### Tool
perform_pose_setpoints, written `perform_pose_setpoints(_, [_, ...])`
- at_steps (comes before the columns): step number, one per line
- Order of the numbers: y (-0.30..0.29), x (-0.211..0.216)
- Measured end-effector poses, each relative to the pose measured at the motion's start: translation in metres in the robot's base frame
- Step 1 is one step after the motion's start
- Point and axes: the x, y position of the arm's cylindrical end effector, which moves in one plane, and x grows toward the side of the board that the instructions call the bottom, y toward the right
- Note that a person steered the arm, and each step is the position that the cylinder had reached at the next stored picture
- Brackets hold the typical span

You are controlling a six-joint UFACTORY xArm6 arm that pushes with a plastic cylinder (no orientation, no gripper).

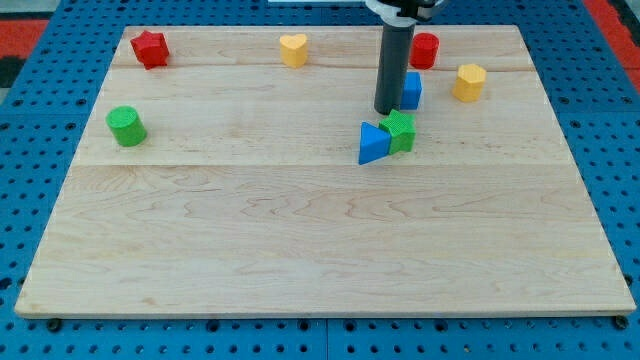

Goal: Push the yellow hexagon into blue cube

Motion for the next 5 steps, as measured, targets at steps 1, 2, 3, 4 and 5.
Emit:
perform_pose_setpoints(1, [0.0,0.0])
perform_pose_setpoints(2, [0.023,0.0])
perform_pose_setpoints(3, [0.039,0.0])
perform_pose_setpoints(4, [0.056,0.0])
perform_pose_setpoints(5, [0.067,0.0])
